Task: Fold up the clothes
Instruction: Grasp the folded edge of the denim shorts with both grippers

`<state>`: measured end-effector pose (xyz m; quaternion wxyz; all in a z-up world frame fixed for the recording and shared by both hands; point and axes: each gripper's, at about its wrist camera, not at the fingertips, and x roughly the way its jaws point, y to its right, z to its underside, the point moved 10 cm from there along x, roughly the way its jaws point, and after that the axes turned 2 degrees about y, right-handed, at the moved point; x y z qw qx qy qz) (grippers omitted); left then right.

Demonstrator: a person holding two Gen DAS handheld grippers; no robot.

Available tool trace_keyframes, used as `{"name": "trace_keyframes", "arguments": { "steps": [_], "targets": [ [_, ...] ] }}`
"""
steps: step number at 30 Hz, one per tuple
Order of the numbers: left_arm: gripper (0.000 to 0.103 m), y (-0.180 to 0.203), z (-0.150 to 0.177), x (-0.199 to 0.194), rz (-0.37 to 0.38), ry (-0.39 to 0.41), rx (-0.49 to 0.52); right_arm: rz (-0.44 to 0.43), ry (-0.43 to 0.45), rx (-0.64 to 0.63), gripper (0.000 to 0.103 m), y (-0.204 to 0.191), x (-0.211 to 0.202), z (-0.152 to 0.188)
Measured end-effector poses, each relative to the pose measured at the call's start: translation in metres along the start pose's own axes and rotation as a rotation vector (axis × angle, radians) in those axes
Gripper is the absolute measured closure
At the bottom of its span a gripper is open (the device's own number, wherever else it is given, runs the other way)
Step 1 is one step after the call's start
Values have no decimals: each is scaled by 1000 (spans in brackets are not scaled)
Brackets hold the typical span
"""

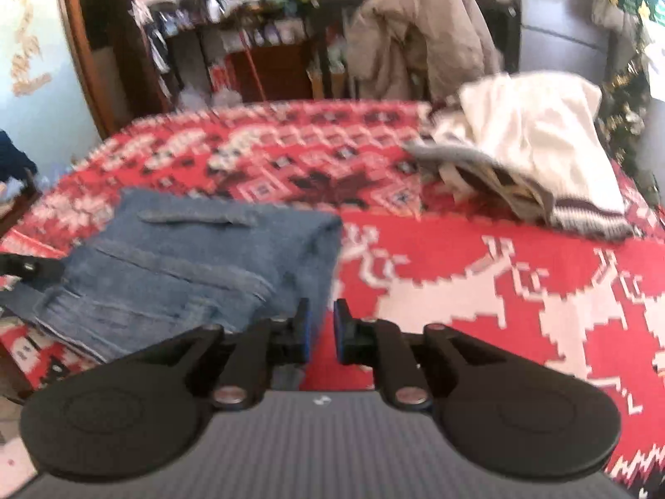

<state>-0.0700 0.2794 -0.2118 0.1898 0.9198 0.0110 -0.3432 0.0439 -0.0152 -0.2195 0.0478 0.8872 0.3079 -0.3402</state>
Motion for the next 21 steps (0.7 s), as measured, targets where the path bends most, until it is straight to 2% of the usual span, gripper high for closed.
{"name": "trace_keyframes", "arguments": {
  "steps": [3,6,7,11,16,21],
  "targets": [
    [81,3,-5,8,-10,-10,28,-41,22,-19,91,-21,1,-13],
    [92,-9,3,18,-69,-52,59,-89,42,-27,90,-43,5,-25],
    [94,-12,5,16,-63,-43,73,-100,44,-34,90,-49,6,-27],
    [98,-13,7,6,-72,-49,74,-91,-17,-105,90,-60,18,-11],
    [99,-15,10,-6,-84,-58,74,-122,-44,-62,90,-49,12,2],
    [96,-5,-9,-7,-55,-9,50,-90,-2,-39,90,-30,5,-18]
  ]
}}
